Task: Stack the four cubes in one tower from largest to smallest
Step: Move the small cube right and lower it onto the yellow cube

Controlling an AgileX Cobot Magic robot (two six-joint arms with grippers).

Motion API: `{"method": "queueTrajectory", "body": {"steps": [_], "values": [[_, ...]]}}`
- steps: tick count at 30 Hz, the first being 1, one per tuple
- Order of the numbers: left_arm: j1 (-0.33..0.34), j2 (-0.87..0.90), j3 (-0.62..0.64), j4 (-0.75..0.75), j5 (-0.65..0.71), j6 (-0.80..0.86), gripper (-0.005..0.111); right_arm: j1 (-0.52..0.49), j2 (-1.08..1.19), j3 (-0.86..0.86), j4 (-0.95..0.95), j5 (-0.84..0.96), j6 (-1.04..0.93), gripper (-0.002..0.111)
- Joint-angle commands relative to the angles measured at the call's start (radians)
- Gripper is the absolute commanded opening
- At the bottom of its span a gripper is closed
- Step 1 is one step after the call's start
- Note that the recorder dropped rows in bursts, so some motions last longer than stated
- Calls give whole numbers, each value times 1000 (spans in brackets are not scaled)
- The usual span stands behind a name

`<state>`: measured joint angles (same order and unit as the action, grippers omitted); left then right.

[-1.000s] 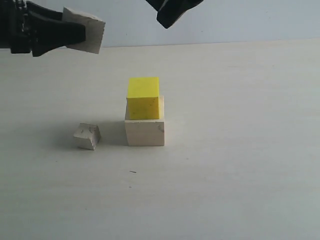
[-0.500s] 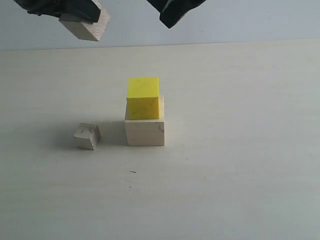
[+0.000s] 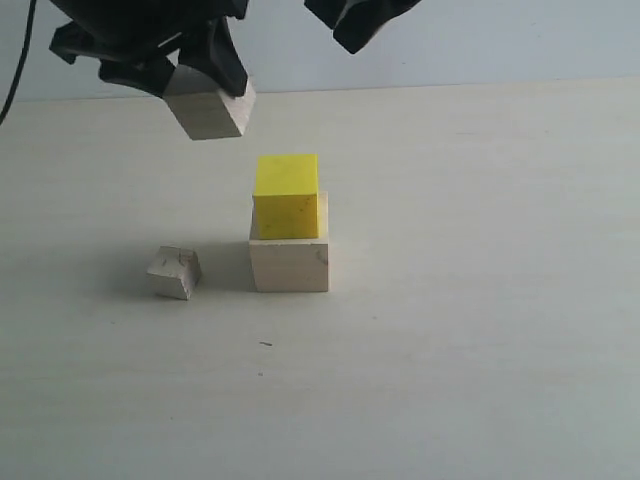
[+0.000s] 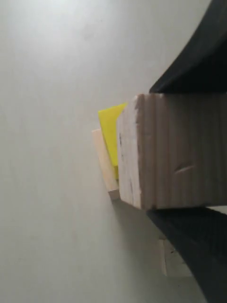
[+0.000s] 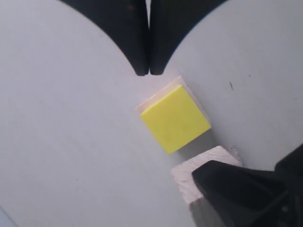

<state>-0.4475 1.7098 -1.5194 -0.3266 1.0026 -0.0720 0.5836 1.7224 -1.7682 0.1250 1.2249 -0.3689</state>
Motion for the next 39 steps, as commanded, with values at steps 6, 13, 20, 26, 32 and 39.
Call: {"method": "queueTrajectory", "body": {"steps": [6, 13, 20, 26, 32, 39], "values": [[-43, 53, -73, 33, -4, -97, 0, -7, -10, -2, -212, -4, 155, 0], [-100, 106, -158, 97, 50, -147, 0, -126, -12, -2, -160, -4, 155, 0], [-136, 144, -167, 148, 57, -198, 0, -248, -12, 15, -20, -4, 128, 0], [-145, 169, -198, 150, 66, -239, 0, -266, -12, 91, 4, -14, 99, 0], [-157, 170, -231, 172, 66, -288, 0, -266, -12, 127, 6, -48, 97, 0], [-161, 202, -234, 195, 105, -325, 0, -266, -12, 127, 8, -48, 96, 0]]}}
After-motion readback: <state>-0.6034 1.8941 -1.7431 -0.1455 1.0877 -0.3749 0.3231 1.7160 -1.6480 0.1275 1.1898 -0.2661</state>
